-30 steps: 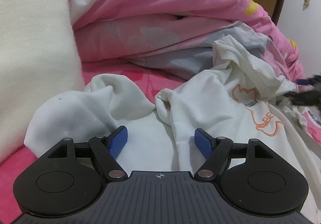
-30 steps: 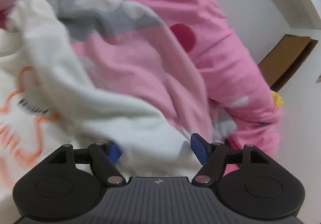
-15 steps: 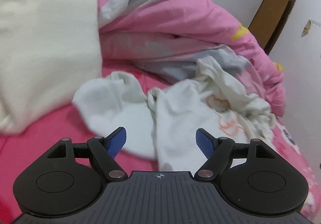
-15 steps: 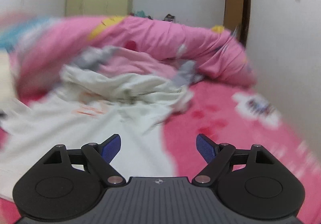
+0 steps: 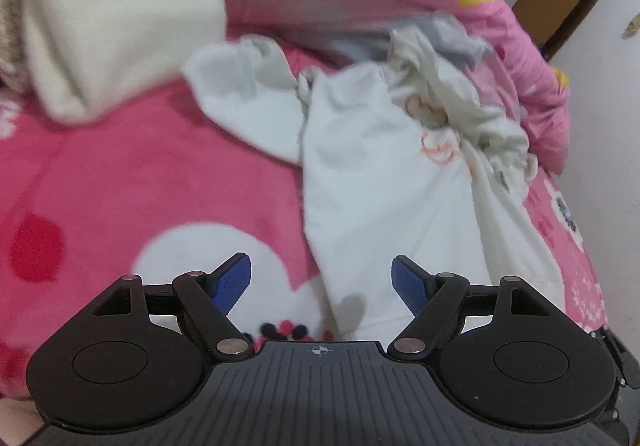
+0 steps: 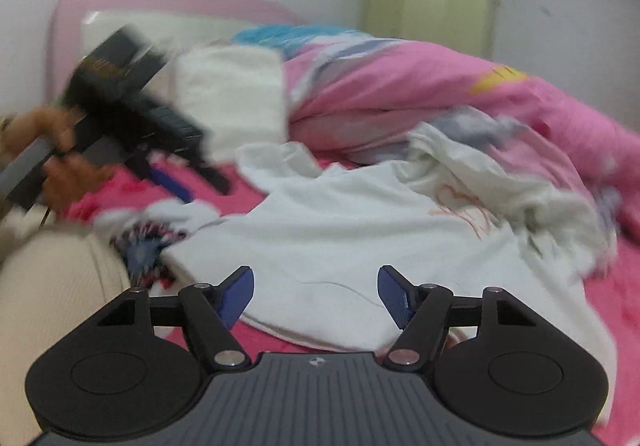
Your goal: Fold clothes
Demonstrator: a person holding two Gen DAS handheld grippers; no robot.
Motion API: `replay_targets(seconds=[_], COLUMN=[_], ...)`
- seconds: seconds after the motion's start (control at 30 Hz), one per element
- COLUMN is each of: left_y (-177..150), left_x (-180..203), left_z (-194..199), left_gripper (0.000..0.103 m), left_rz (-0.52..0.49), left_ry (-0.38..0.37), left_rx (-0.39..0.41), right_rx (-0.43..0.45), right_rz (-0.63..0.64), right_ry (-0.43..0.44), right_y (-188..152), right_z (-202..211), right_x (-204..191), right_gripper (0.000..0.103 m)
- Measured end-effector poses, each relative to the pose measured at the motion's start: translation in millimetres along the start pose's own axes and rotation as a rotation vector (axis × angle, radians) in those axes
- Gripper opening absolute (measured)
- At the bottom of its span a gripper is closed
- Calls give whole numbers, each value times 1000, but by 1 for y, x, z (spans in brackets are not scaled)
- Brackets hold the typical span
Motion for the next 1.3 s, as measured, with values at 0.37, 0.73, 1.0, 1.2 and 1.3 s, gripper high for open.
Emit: replay_targets(seconds=[0.37, 0.73, 1.0, 1.2, 1.3], left_y=[22, -2, -23, -37, -38], left_x=[11, 61, 50, 48, 48], left_z=[44, 12, 7, 2, -3], left_gripper=[78, 78, 78, 79, 82], left_rz=[-54, -168, -140, -124, -133], left_ry=[-76, -229, -263, -311, -324], left_rx=[125, 45, 35, 1, 4], right_rx=[114, 307, 401, 384, 326], right_rz=[-398, -392, -417, -457, -491], right_ry=[-207, -408, -394, -197, -111], right_y=[-10, 14, 55, 60, 45], right_z=[90, 214, 238, 200, 151], right_x=[43, 44, 67, 66, 74], right_gripper=[67, 67, 67, 68, 68])
Point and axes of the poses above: each gripper's, at about its wrist camera, not at the fingertips, and z roughly against the way its jaws point, x to its right, y to its top, the point moved 4 cm from there along -z, roughly the way its jaws point, and after that the axes turned 12 degrees about -z, right-handed, at the moved point
